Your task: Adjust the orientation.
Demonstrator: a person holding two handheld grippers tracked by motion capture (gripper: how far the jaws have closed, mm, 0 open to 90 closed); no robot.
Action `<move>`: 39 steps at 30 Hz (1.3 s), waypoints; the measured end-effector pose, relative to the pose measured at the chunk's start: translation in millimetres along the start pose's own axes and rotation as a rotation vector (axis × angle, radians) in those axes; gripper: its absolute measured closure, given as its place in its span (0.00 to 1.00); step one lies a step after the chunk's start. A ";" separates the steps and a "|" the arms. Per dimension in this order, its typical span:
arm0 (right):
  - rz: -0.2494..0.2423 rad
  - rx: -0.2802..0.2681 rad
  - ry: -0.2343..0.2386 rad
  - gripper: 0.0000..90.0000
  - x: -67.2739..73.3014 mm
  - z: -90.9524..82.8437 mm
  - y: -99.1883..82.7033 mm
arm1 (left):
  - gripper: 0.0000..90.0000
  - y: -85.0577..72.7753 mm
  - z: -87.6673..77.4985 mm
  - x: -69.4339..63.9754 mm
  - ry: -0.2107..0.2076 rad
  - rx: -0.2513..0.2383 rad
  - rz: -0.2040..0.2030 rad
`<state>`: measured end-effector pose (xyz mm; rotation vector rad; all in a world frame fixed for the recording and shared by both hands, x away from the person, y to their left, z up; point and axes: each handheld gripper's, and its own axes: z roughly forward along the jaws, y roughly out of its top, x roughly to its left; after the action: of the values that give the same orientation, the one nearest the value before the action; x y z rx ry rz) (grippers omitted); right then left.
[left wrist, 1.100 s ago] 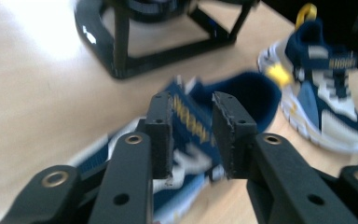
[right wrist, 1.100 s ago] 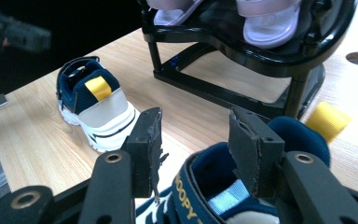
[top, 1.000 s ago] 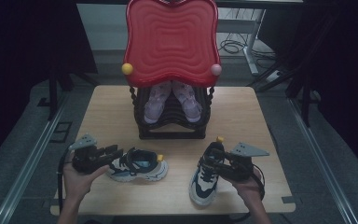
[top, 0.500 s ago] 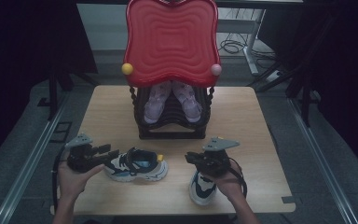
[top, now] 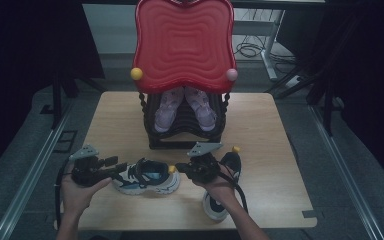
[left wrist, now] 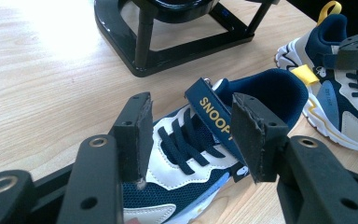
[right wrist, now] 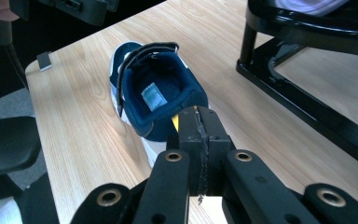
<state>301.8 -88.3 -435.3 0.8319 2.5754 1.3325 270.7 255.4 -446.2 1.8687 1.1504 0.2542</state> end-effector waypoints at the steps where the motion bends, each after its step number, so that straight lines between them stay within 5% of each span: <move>1: 0.004 0.001 0.005 0.99 0.0 2.6 0.9 | 0.54 -0.4 0.1 0.5 0.001 0.000 -0.001; 29: 0.065 0.085 -0.035 1.00 -18.0 54.4 7.0 | 0.54 -2.3 -3.3 3.2 0.006 -0.005 -0.012; 39: 0.043 0.103 -0.025 1.00 -16.2 61.1 7.6 | 0.54 -2.8 -6.8 6.8 0.010 -0.011 -0.020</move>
<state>339.9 -49.4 -468.4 0.9190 2.6409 1.2009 268.8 265.2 -446.3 1.8471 1.1709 0.2584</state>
